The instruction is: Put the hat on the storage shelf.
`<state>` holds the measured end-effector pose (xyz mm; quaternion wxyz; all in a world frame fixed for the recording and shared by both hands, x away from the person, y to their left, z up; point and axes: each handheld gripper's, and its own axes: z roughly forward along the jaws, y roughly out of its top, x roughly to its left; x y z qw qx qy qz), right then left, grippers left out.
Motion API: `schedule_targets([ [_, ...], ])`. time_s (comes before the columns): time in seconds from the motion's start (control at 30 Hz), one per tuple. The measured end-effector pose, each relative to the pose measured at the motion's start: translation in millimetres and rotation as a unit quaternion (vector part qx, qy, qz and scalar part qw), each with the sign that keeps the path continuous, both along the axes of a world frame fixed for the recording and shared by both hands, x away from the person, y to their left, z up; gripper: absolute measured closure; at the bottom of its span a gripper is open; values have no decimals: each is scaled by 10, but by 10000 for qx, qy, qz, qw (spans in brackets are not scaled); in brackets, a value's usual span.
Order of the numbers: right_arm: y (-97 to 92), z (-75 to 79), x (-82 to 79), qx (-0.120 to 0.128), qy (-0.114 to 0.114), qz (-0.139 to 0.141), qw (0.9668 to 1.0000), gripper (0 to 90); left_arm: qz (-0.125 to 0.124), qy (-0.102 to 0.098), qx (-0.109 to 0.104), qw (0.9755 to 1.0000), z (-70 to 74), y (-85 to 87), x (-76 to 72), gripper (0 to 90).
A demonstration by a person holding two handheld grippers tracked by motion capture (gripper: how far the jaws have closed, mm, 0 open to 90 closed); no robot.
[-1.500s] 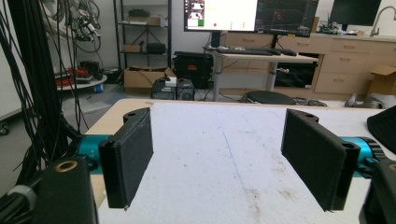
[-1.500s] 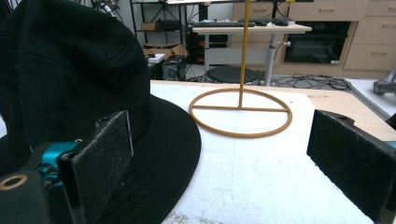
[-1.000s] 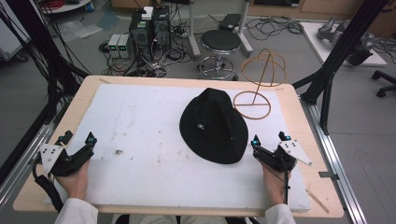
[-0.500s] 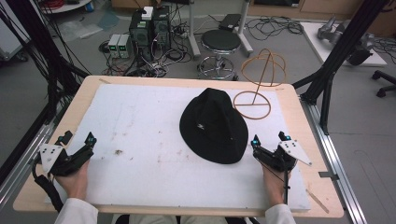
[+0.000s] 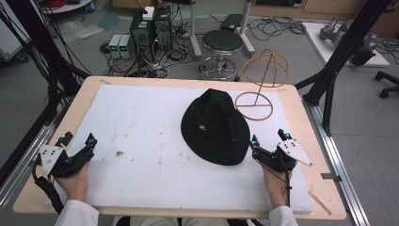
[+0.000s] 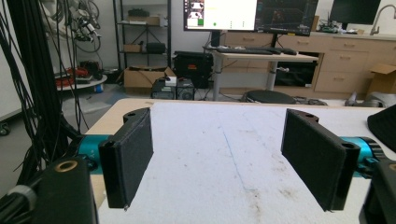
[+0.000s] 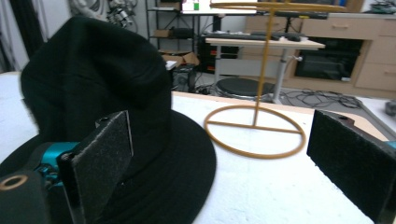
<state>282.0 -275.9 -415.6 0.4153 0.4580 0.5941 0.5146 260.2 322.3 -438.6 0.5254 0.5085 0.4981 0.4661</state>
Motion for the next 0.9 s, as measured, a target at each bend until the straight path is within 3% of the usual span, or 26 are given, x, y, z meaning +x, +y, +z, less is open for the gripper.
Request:
schedule_targets([
  [0.3, 103, 69, 11, -148, 0, 301, 9994, 59, 17, -4, 2, 10000, -2, 8, 0, 253],
  [0.9, 212, 224, 85, -84, 59, 625, 9980, 59, -31, 27, -23, 10000, -7, -1, 11, 253],
])
